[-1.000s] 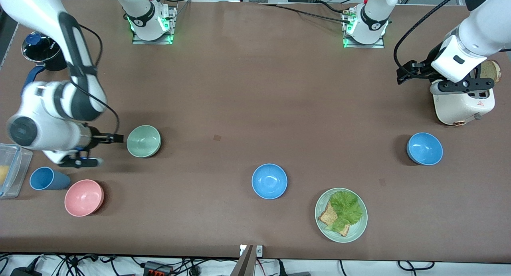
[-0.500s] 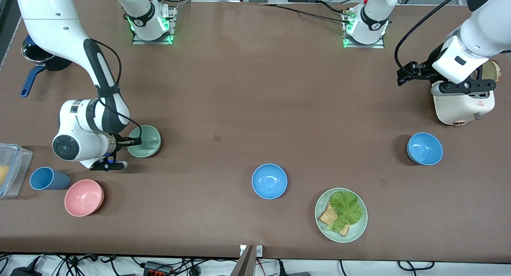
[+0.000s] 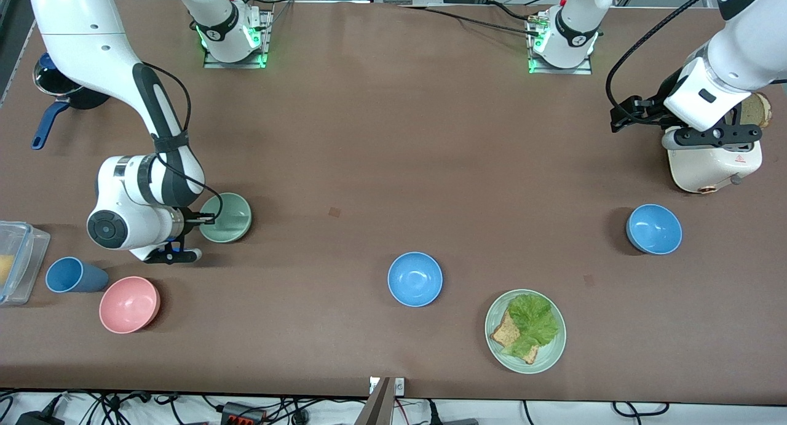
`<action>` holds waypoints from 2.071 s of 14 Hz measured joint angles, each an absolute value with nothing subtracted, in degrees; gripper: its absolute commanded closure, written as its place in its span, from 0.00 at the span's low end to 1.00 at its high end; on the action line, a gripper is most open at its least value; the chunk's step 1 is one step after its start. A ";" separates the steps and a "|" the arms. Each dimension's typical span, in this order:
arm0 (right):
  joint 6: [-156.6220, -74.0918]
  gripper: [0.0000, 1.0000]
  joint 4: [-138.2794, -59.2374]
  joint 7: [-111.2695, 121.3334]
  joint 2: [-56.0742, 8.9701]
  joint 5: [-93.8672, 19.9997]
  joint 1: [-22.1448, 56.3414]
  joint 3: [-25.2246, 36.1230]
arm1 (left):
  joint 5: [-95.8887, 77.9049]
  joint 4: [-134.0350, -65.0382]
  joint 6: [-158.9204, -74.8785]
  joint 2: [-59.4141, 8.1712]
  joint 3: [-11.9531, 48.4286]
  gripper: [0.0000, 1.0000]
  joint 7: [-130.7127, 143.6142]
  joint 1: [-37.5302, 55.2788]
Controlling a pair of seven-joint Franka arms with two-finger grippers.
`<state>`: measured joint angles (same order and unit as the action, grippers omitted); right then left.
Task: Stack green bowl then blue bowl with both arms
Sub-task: 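Grasp the green bowl and carry it toward the table middle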
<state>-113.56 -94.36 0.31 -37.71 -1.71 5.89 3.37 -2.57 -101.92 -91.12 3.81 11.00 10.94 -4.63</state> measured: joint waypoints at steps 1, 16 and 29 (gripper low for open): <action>-113.21 1.00 -93.64 0.50 -37.39 -2.08 6.06 3.08 | -2.57 -101.91 -91.04 3.81 10.92 0.00 10.96 -4.66; -117.09 1.00 -87.98 -28.29 -39.44 -8.70 30.96 -9.72 | -4.23 -101.78 -90.84 -1.50 10.51 0.00 10.94 -10.86; -118.81 0.00 -79.71 -41.20 -42.22 -10.64 32.76 -8.57 | 0.41 -98.58 -101.58 -15.35 10.32 0.00 0.71 -17.67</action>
